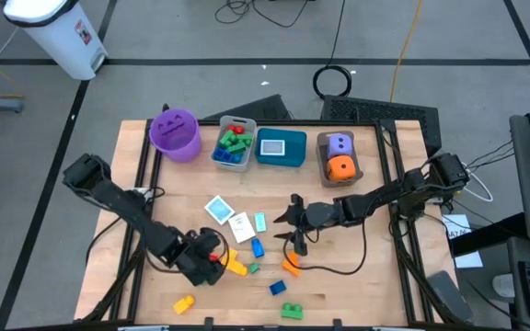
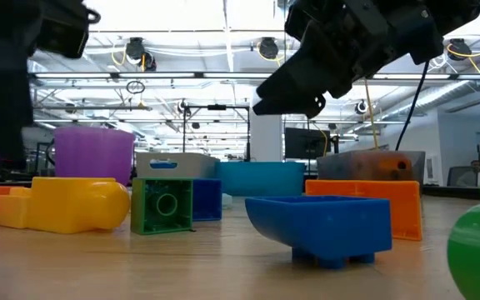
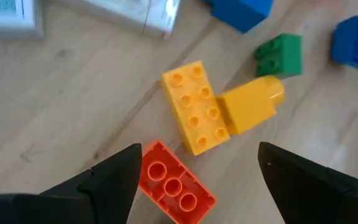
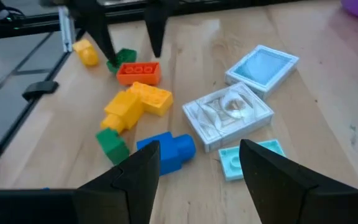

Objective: Pick & Place Toys
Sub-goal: Put the orange game piece into the gray bin

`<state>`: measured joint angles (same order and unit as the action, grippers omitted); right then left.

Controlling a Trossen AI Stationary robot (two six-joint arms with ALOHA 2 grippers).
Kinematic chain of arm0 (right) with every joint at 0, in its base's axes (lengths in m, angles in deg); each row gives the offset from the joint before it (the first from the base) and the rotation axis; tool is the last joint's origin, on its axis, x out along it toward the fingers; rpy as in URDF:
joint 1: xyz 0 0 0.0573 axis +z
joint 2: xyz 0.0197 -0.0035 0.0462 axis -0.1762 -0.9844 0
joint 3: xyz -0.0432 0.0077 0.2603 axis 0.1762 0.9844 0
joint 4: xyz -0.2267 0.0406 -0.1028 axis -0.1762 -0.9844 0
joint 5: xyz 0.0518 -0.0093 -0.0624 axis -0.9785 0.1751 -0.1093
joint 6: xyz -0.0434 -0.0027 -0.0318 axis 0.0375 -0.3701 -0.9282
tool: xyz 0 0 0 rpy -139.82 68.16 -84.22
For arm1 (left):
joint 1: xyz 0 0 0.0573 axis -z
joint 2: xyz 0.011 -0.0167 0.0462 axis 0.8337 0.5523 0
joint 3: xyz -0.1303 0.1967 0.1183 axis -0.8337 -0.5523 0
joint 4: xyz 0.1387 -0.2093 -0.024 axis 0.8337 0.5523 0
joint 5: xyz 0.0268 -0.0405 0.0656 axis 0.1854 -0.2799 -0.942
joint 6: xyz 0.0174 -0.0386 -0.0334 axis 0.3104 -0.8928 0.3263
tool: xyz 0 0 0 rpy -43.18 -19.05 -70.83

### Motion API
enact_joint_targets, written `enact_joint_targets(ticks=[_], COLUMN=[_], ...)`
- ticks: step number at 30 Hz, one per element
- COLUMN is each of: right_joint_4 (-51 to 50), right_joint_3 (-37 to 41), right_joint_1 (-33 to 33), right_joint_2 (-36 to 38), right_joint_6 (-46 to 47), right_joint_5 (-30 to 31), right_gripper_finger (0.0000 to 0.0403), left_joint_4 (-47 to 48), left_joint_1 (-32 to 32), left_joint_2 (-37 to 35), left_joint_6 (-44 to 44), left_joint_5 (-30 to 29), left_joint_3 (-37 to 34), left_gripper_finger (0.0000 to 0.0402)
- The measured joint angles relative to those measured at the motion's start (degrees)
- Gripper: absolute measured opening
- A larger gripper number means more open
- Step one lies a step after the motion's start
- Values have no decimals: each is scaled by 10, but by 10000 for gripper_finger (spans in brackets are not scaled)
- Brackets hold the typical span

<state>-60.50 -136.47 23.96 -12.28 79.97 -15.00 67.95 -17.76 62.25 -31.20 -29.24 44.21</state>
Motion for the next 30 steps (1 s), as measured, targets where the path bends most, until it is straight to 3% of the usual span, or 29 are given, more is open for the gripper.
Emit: enact_joint_targets(ticks=[14, 30], right_joint_4=[39, 39], right_joint_3=[0, 0], right_joint_1=[21, 20], right_joint_2=[0, 0], right_joint_6=[6, 12], right_joint_5=[2, 3], right_gripper_finger=[210, 210], left_joint_4=[8, 100], left_joint_1=[25, 18], left_joint_2=[81, 83], left_joint_6=[-93, -36], left_joint_5=[40, 74], left_joint_3=[0, 2], left_gripper_finger=[326, 326])
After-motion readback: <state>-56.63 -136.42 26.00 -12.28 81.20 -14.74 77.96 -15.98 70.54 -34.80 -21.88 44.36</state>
